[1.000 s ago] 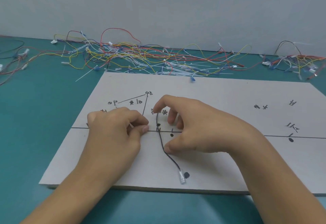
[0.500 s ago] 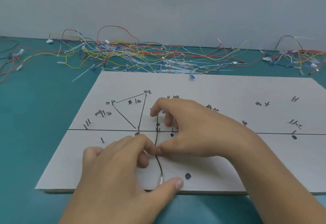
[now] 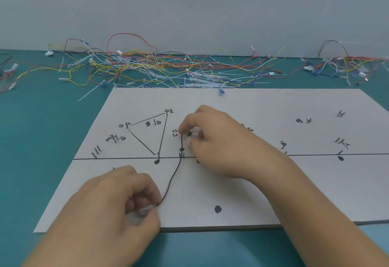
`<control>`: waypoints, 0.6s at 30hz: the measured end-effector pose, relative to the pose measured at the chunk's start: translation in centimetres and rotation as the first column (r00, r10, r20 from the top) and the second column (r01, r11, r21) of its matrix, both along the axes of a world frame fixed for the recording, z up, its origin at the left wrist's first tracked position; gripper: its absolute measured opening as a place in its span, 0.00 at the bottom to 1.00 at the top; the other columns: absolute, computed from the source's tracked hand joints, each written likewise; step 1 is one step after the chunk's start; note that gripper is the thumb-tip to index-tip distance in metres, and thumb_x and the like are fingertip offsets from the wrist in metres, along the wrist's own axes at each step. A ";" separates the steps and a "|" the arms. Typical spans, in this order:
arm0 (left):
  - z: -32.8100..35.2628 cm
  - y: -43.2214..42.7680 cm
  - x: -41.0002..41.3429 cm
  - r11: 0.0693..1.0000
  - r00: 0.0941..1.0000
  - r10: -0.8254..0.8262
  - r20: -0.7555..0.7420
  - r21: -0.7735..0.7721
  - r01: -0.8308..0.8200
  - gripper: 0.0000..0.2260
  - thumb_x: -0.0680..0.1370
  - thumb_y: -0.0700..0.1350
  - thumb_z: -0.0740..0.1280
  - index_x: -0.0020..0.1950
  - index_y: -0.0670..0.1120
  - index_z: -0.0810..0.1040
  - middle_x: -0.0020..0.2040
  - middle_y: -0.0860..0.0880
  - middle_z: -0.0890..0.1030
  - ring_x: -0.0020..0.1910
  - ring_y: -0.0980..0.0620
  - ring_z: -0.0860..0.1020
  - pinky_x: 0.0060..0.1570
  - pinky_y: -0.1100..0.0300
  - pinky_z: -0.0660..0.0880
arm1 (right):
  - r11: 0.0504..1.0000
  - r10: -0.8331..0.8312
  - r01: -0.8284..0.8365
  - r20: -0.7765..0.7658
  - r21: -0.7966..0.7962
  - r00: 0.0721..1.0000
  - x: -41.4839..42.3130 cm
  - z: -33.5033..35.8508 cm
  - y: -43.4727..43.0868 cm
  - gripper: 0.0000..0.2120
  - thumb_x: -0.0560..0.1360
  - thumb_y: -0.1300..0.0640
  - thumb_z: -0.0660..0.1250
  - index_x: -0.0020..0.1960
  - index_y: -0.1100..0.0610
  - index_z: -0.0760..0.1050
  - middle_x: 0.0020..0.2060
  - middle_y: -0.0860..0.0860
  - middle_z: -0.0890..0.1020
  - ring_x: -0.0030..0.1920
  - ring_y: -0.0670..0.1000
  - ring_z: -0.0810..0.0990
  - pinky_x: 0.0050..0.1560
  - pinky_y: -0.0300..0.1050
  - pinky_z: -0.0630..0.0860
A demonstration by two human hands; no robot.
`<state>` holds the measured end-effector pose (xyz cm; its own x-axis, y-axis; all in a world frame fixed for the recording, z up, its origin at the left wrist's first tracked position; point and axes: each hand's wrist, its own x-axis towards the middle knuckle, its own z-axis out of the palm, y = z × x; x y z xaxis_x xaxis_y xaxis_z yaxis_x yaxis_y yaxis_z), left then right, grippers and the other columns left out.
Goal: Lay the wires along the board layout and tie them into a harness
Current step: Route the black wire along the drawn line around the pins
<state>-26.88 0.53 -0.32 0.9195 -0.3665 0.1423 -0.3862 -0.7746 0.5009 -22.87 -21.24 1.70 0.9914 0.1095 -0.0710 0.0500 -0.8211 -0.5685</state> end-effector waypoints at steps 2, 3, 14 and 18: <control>0.1 0.5 0.3 1.000 1.000 -0.018 0.011 0.020 0.017 0.13 0.59 0.54 0.67 0.43 0.64 0.78 0.41 0.63 0.78 0.36 0.64 0.77 0.26 0.59 0.75 | 1.000 -0.011 0.011 0.003 0.018 1.000 0.1 0.1 0.0 0.21 0.77 0.67 0.57 0.62 0.51 0.80 0.57 0.46 0.75 0.55 0.48 0.75 0.51 0.41 0.68; 0.2 0.7 0.4 0.999 1.000 -0.027 0.011 0.038 0.027 0.13 0.59 0.53 0.69 0.43 0.64 0.78 0.41 0.63 0.78 0.36 0.65 0.77 0.25 0.61 0.73 | 0.999 -0.026 0.026 0.014 0.031 1.000 0.2 0.2 0.0 0.23 0.75 0.68 0.56 0.60 0.52 0.81 0.57 0.46 0.76 0.54 0.48 0.75 0.51 0.41 0.69; 0.2 1.3 0.3 0.995 0.995 -0.085 -0.056 0.052 0.088 0.18 0.61 0.62 0.65 0.50 0.66 0.77 0.41 0.67 0.79 0.36 0.64 0.77 0.26 0.69 0.72 | 0.986 -0.126 0.115 0.084 0.124 0.988 0.6 -0.3 -0.1 0.28 0.68 0.70 0.54 0.60 0.51 0.79 0.54 0.46 0.81 0.47 0.46 0.74 0.45 0.39 0.71; 0.4 1.1 0.0 0.996 0.994 -0.072 -0.086 0.053 0.077 0.21 0.60 0.66 0.66 0.52 0.67 0.76 0.44 0.66 0.78 0.38 0.64 0.77 0.26 0.71 0.70 | 0.994 -0.089 0.085 0.064 0.069 0.994 0.7 -0.4 0.1 0.30 0.69 0.71 0.55 0.65 0.50 0.78 0.57 0.47 0.79 0.50 0.48 0.73 0.51 0.40 0.71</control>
<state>-26.93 1.62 0.06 0.8971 -0.4397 0.0431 -0.4025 -0.7732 0.4901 -22.17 -21.12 1.29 0.9997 0.0251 0.0006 0.0201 -0.7847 -0.6196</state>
